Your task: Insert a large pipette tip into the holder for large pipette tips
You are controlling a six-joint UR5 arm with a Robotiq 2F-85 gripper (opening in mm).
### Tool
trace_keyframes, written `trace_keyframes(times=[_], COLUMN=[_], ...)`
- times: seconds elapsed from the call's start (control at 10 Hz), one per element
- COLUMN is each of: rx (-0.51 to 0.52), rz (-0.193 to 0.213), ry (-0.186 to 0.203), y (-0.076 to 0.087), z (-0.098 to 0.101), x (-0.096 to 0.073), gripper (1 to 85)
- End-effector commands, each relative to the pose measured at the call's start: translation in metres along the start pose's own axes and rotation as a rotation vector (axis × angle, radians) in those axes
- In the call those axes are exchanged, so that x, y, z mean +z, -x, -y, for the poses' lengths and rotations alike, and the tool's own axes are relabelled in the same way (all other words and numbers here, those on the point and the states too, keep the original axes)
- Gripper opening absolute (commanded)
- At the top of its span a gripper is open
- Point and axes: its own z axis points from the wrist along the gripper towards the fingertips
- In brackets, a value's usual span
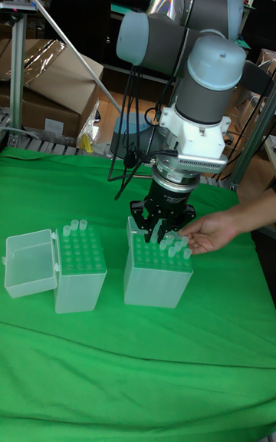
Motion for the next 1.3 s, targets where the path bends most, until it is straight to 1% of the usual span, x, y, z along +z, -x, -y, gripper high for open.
trace_keyframes(times=[0.0,0.1,0.2,0.3,0.4,0.5,0.6,0.7,0.8,0.9,1.0,1.2], rx=[0.020,0.037,0.064,0.074,0.075,0.078,0.080,0.076,0.074,0.075,0.076,0.053], rz=[0.008,0.001,-0.013,-0.016,-0.016,-0.022,-0.036,-0.049,-0.071,-0.086,-0.098,-0.122], ry=[0.008,0.002,-0.020,-0.028,-0.026,-0.039,-0.050,-0.052,-0.058,-0.053,-0.049,-0.050], y=[0.002,0.000,-0.003,-0.003,-0.003,-0.004,-0.007,-0.009,-0.014,-0.017,-0.021,-0.027], z=[-0.008,-0.010,-0.008,-0.008,-0.009,-0.005,-0.001,0.000,0.001,-0.002,-0.005,-0.002], x=[0.002,0.001,-0.002,-0.004,-0.005,-0.005,-0.010,-0.019,-0.034,-0.051,-0.064,-0.091], gripper=[27.3,20.0,12.0,6.0,6.0,3.7,1.7,1.7,1.0,1.0,1.0,1.0])
